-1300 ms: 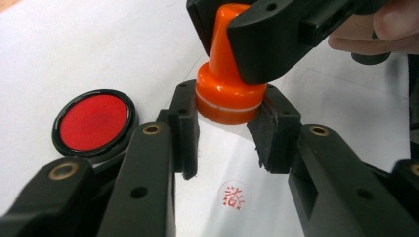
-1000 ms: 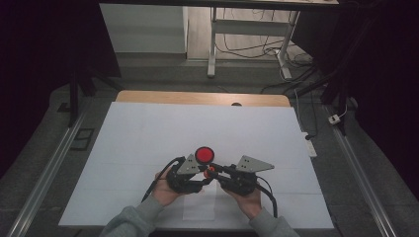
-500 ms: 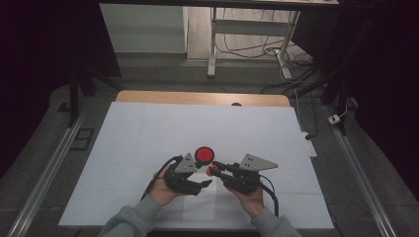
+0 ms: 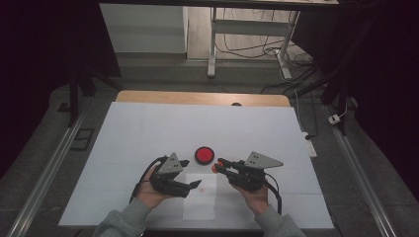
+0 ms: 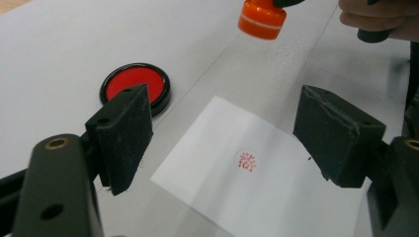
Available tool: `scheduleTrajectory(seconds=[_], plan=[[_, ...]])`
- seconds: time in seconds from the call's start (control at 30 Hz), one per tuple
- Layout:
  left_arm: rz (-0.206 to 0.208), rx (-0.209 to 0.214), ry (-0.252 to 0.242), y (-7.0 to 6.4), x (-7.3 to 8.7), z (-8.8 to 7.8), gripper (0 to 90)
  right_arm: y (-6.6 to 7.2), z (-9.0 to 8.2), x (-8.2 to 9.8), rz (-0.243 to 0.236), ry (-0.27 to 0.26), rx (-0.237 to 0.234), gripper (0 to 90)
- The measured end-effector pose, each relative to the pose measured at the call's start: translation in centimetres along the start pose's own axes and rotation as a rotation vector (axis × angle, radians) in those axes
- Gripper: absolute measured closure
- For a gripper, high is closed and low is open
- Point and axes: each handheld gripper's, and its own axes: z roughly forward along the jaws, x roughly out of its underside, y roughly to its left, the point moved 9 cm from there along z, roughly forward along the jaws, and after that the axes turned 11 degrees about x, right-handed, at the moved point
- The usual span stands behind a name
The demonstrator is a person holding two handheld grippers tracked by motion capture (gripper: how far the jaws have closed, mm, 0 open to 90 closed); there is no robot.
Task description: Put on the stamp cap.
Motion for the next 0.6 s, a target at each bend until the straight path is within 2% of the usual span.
scheduleTrajectory(seconds=[0.17,0.4,0.6], plan=[[-0.015,-0.019,-0.011,0.3,0.9,-1.5,22.6,-0.3,-0.2,0.0,-0.014,0.005,0.011,72.4],[-0.072,-0.059,-0.027,1.1,3.1,-3.2,22.6,-0.7,-0.3,0.0,-0.017,0.008,0.022,72.4],[-0.102,-0.081,-0.030,1.5,4.7,-4.4,22.6,-1.1,-0.5,0.0,-0.023,0.012,0.033,72.4]])
